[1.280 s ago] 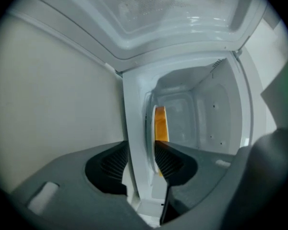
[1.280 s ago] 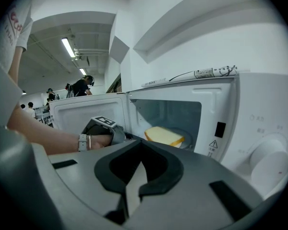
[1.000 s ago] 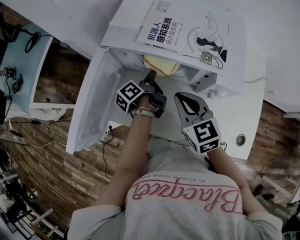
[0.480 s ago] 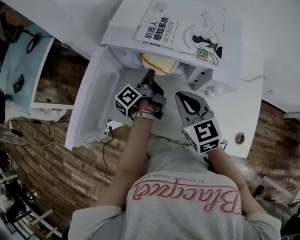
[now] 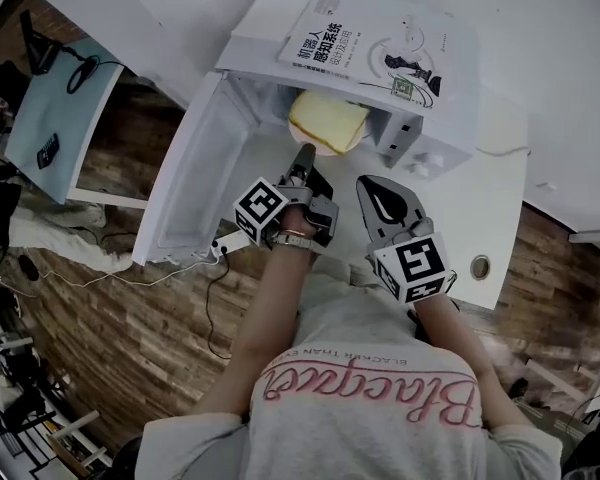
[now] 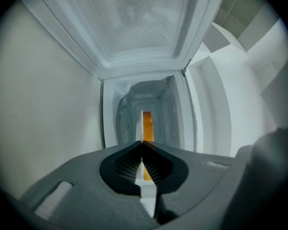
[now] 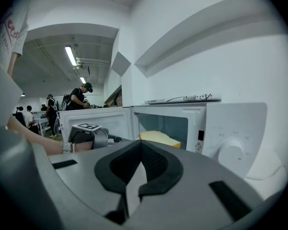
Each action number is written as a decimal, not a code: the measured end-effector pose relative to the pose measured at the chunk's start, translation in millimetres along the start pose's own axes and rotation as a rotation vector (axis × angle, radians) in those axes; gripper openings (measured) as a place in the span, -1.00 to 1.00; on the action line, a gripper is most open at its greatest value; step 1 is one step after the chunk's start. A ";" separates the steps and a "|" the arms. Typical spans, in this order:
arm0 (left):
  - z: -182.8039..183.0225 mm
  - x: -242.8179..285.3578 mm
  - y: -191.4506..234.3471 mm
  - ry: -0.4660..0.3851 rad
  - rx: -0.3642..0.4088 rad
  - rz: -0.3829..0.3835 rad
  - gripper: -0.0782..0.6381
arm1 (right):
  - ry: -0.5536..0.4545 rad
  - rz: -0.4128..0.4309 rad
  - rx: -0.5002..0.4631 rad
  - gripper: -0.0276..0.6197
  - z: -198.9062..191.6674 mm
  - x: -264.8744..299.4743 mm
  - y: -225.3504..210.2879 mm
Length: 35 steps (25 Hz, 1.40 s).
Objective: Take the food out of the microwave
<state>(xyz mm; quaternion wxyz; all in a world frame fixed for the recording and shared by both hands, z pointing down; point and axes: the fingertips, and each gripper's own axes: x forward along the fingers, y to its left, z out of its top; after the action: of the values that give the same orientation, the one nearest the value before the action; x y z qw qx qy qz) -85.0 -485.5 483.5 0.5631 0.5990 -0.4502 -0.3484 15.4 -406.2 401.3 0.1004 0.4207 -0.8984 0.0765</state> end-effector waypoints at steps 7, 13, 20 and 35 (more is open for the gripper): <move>-12.0 -37.2 -8.3 -0.028 0.004 -0.024 -0.75 | -0.041 0.018 0.004 -0.89 4.2 -24.7 17.0; -22.1 -63.2 -19.7 -0.039 0.008 -0.048 -0.75 | -0.070 0.017 -0.003 -0.89 7.1 -43.5 28.1; -30.3 -88.3 -30.8 -0.056 0.018 -0.076 -0.75 | -0.084 0.017 -0.030 -0.89 7.0 -61.9 41.2; -47.0 -111.2 -60.5 -0.056 0.030 -0.157 -0.75 | -0.130 0.009 -0.042 -0.89 16.0 -79.2 42.3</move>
<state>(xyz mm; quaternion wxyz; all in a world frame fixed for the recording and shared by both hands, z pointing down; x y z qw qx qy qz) -71.8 -367.3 419.5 0.5122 0.6308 -0.4226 -0.4013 30.4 -324.2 364.2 0.0501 0.4187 -0.9062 0.0306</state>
